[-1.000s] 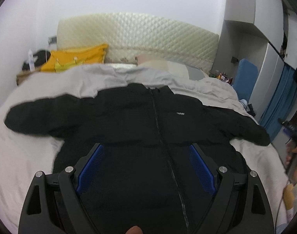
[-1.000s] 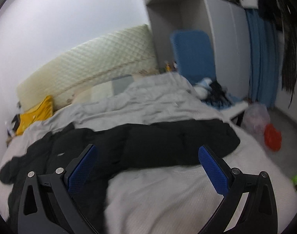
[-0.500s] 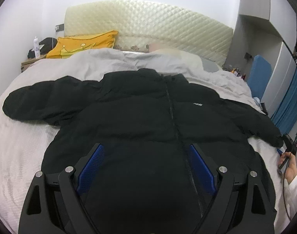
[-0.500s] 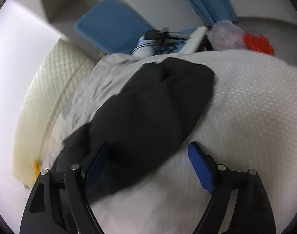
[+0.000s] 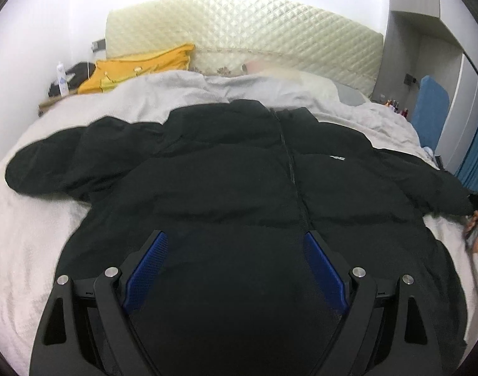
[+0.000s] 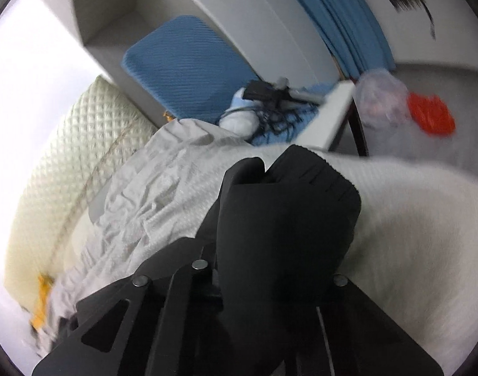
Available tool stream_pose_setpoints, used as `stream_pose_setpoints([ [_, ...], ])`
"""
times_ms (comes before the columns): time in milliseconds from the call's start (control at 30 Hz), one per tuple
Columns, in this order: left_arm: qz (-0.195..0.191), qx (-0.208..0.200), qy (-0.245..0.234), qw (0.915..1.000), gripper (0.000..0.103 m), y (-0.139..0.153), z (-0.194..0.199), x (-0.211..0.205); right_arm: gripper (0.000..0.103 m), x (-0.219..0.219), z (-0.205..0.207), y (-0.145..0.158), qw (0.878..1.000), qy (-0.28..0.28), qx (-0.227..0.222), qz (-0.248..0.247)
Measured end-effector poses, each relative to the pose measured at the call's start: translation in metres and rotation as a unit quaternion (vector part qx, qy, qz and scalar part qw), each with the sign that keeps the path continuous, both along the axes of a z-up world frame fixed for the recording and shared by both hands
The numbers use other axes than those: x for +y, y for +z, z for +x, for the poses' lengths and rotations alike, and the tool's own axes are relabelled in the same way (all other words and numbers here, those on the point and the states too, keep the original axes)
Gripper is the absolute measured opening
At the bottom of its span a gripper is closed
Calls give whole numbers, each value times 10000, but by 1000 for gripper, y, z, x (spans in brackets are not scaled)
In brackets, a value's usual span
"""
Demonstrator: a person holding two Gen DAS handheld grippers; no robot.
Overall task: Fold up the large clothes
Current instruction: 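Lift the gripped sleeve with the right tool and fold it across the jacket body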
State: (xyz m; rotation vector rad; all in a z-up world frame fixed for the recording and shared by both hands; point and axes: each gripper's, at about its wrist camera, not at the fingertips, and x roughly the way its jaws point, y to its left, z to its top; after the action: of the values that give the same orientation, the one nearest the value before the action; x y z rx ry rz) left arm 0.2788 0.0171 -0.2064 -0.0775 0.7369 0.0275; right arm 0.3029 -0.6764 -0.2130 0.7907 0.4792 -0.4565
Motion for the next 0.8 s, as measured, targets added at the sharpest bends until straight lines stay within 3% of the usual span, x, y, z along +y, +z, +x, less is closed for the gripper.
stream_pose_setpoints([
  [133, 221, -148, 70, 9996, 89, 6, -5, 1, 4, 1, -9, 39, 9995, -36, -202, -243],
  [367, 281, -392, 156, 9987, 89, 27, -26, 15, 3, 30, -24, 147, 9942, 109, -359, -1006],
  [467, 387, -258, 101, 9989, 89, 31, -30, 19, 3, 52, -24, 190, 9912, 234, -383, -1243],
  [567, 164, -16, -27, 9999, 89, 33, -34, 23, 4, 89, -24, 240, 9829, 689, -546, -1617],
  [800, 221, -386, -128, 9989, 89, 57, -56, 28, 5, 187, -18, 328, 9612, 1471, -903, -2150],
])
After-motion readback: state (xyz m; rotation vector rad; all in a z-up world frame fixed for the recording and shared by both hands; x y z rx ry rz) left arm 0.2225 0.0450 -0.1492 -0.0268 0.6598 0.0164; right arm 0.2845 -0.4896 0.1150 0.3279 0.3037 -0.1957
